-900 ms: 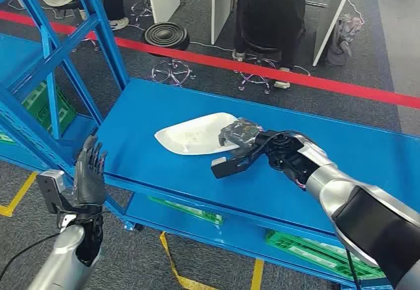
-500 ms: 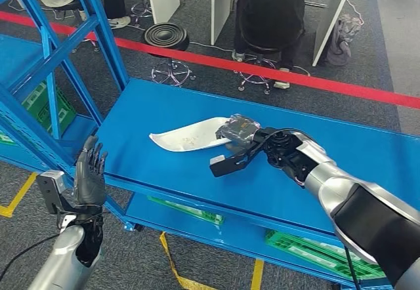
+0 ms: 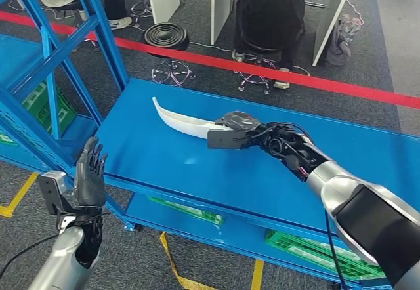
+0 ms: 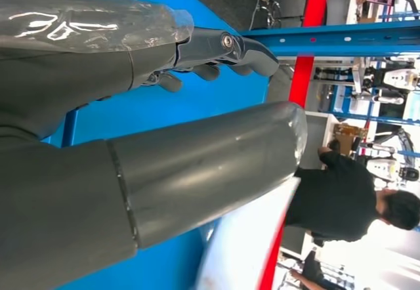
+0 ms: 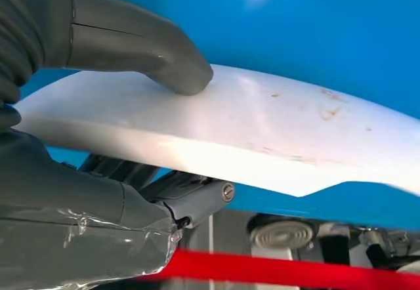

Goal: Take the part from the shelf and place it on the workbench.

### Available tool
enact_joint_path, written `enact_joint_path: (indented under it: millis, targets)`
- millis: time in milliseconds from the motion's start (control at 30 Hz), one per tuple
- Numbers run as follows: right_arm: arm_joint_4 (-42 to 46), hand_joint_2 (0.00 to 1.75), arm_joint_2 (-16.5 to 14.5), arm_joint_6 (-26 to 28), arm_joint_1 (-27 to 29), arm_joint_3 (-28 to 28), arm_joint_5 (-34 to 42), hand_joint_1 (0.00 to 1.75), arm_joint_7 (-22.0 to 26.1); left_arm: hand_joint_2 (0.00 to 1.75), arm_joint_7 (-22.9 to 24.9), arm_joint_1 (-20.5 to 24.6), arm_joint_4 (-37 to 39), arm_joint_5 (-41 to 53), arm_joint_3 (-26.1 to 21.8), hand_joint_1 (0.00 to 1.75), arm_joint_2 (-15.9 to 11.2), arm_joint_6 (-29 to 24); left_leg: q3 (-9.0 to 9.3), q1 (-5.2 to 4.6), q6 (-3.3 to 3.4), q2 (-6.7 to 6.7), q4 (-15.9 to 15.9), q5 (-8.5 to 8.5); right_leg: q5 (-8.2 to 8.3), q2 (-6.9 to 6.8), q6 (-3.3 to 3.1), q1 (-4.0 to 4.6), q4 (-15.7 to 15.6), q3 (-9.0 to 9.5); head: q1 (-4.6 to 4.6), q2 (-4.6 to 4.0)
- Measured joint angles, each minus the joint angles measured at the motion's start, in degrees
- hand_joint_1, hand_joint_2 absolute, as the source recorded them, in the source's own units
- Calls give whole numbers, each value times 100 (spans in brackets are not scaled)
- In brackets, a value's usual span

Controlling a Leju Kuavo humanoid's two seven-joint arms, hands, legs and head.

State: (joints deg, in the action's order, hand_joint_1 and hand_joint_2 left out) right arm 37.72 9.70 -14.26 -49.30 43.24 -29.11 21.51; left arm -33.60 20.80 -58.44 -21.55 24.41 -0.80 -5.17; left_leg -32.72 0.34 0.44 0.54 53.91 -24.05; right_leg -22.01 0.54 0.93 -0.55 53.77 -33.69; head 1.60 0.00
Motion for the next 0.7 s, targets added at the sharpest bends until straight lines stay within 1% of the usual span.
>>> enact_joint_path:
  millis: [100,200,267,333,500,600,700]
  targets:
    - [402,175,-2,-77,226,-323,1080,175,-268,0,1,-14,-1,16,0,0,-1,-12,0,1,0,1,0,0,-1,-1,0,1,0,0,-3,0]
    - [989,175,-13,132,616,-667,2441,175,-594,0,-16,-14,2,41,0,0,0,-18,0,3,-2,4,-1,-1,-5,-5,0,3,0,0,-2,0]
    - [1433,175,-21,321,888,-848,2994,175,-757,87,-45,-10,4,60,0,0,3,-19,0,3,-4,4,-1,-3,-7,-7,-3,3,1,-1,-1,0]
    - [1832,175,-26,445,1109,-995,3215,175,-821,175,-72,-3,6,77,0,0,6,-27,0,3,-6,3,-1,-4,-9,-6,-5,3,1,-3,-5,0]
    - [2702,175,-62,939,1558,-1302,3628,175,-754,175,-177,20,19,194,0,0,25,-147,0,3,-7,4,-1,-6,-12,-6,-6,3,1,-3,-4,0]
    - [3244,175,-105,1197,1857,-1375,3581,175,-768,175,-277,42,34,264,0,0,51,-244,0,3,-15,3,-2,-11,-13,-5,-7,3,1,-3,-1,0]
    - [3743,175,-146,1322,2101,-1412,3483,175,-783,175,-327,56,58,291,0,0,75,-308,0,3,-19,1,-2,-14,-15,0,-8,3,1,-6,2,0]
